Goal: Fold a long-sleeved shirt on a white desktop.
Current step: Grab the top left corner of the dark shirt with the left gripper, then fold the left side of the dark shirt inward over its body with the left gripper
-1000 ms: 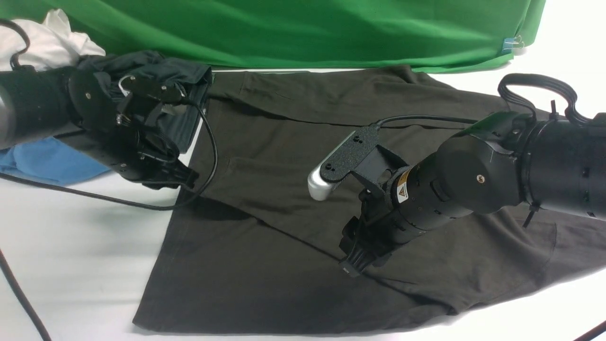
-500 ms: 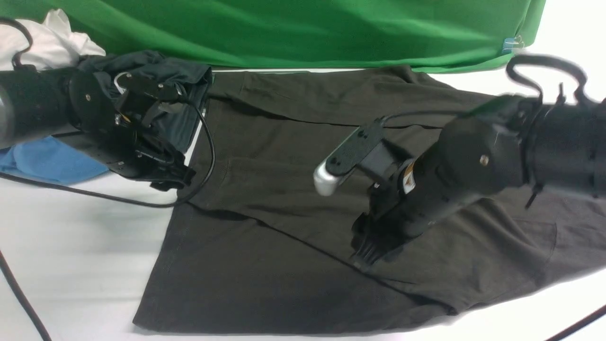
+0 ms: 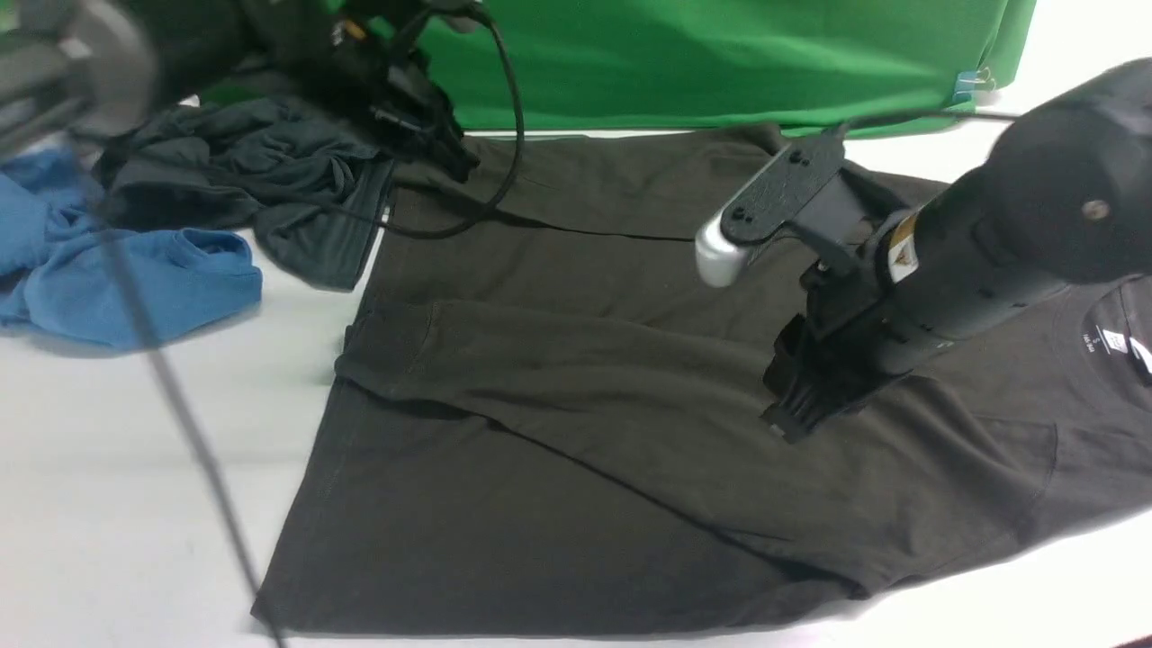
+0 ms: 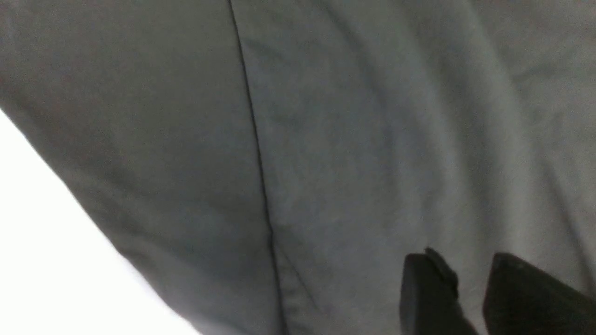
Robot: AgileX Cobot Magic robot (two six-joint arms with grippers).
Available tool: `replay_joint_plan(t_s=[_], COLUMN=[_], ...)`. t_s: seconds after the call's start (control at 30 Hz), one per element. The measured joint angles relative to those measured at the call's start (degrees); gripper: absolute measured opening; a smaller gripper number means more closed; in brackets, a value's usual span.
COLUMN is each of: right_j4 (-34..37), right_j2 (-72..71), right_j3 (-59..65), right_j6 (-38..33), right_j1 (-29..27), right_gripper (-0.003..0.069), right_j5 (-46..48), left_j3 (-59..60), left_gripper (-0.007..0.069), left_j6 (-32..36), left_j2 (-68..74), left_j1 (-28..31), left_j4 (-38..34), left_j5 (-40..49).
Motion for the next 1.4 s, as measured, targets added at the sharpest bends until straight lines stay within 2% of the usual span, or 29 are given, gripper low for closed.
replay_joint_plan(t_s=[0.03,0.1,0.33,0.4,0.5,0.6,0.77,0.9,0.97,1.2,1.4], right_j4=[0.0,0.0,0.0,0.0,0.0,0.0,0.0,0.0,0.0,0.0,0.0], right_j2=[-0.21,-3.73,-15.5,-18.17,-20.77,-22.73,-23.26,-23.26,-23.26,-23.26,-23.26], right_j3=[0.0,0.0,0.0,0.0,0.0,0.0,0.0,0.0,0.0,0.0,0.05], right_j6=[-0.22,-2.45,-3.67,-3.73,-3.73,-3.68,-2.29,-0.92,-0.6,1.63,2.03], right_j1=[0.0,0.0,-0.12,-0.17,-0.17,-0.17,-0.17,-0.17,-0.17,-0.17,-0.17], right_gripper=[0.0212,0.0216,0.0225,0.0227,0.023,0.023,0.0232,0.0236,0.0236,0.0236,0.0236], right_j5=[-0.09,-1.91,-2.84,-1.52,-0.03,0.63,0.75,1.58,2.03,2.96,3.22], left_j3=[-0.5,-5.36,-7.48,-7.52,-7.52,-7.59,-7.59,-7.59,-7.59,-7.59,-7.71], left_gripper=[0.0092,0.0202,0.0443,0.0472,0.0476,0.0444,0.033,0.0119,0.0048,0.0024,0.0024], left_j6=[0.6,7.98,18.48,19.88,21.41,22.12,22.1,21.76,20.83,19.27,12.5], left_j2=[0.46,5.96,12.23,13.37,14.78,16.43,17.5,17.5,17.5,14.38,9.37], left_j1=[0.01,0.0,0.0,0.0,0.0,0.0,0.0,0.0,0.0,-0.25,-2.28], left_j4=[0.0,2.92,10.19,11.92,12.98,13.36,13.54,13.08,13.08,12.54,16.3], left_j5=[0.18,1.05,-5.79,-7.44,-9.21,-12.77,-16.17,-17.05,-15.84,-7.15,2.62])
